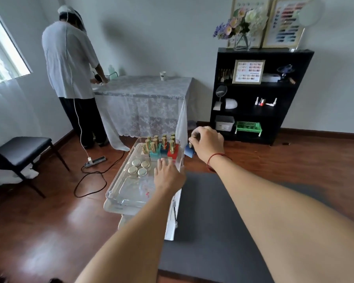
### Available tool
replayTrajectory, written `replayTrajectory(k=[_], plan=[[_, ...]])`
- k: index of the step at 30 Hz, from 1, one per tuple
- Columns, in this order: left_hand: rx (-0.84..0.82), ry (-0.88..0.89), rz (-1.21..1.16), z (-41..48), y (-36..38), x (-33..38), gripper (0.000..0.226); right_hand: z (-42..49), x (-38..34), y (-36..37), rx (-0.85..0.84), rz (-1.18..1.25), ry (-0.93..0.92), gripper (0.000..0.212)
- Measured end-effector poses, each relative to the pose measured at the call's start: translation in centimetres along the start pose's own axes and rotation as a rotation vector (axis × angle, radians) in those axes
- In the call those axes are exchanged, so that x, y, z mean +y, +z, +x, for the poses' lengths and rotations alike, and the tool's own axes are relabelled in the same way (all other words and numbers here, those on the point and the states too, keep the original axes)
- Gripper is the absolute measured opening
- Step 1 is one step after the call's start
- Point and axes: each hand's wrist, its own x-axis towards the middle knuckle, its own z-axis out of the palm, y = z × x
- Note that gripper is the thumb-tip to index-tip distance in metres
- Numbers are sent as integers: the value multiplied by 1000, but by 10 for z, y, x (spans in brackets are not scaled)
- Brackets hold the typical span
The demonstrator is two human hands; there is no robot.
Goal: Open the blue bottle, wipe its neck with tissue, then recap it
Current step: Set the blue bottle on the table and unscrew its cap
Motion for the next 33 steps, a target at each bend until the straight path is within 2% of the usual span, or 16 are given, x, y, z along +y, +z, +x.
replayTrajectory(k=[4, 9, 17, 28, 33], plan=[[18, -33, -4, -6, 22, 14, 73, -18, 43, 5, -35, -93, 111, 8], [139, -56, 84, -11, 37, 15, 78, -46, 90, 25, -94, -130, 184, 8], [220, -35, 84, -10, 43, 13, 76, -93, 146, 53, -260, -256, 199, 11], [256, -35, 111, -9, 47, 12, 77, -118, 176, 69, -298, -325, 215, 14], [271, -9, 290, -10, 52, 14, 80, -125, 182, 75, -298, -289, 235, 14]])
